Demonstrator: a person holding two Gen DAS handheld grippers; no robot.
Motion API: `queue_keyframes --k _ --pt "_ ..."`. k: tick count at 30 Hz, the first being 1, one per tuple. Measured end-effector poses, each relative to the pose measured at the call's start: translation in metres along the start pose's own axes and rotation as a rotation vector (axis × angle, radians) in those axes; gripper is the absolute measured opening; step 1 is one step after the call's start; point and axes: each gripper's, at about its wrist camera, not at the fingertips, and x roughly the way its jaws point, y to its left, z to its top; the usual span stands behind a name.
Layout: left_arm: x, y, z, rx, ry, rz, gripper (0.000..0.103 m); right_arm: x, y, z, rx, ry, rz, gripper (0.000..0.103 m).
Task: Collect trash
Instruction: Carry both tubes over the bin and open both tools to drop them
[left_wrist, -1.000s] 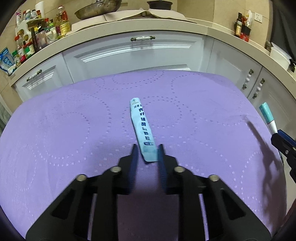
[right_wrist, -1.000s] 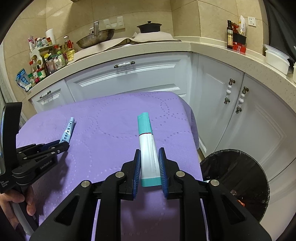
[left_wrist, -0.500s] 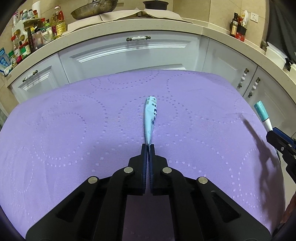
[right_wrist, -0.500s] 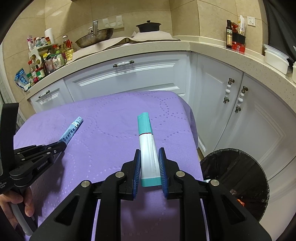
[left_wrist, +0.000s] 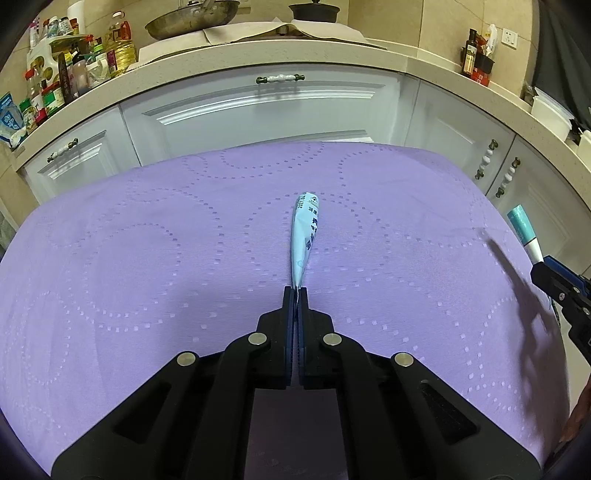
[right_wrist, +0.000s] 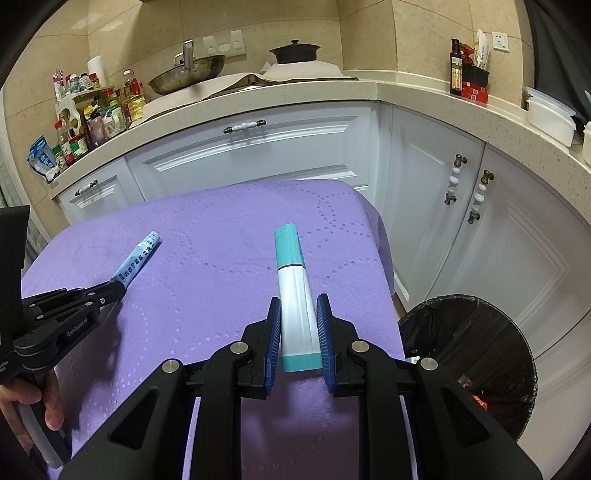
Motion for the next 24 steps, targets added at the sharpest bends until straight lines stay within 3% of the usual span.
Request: queue_keyframes --k 10,24 --pt "-0.014 0.01 -0.006 -0.003 -0.017 -0.007 0.001 -0.007 0.002 0.0 0.007 -0.013 -0.006 0.02" --pt "-0.075 0.005 -0.029 0.037 -0.122 -0.033 0.001 -0.05 0.002 -0.01 0.035 -0.069 -0.039 0.02"
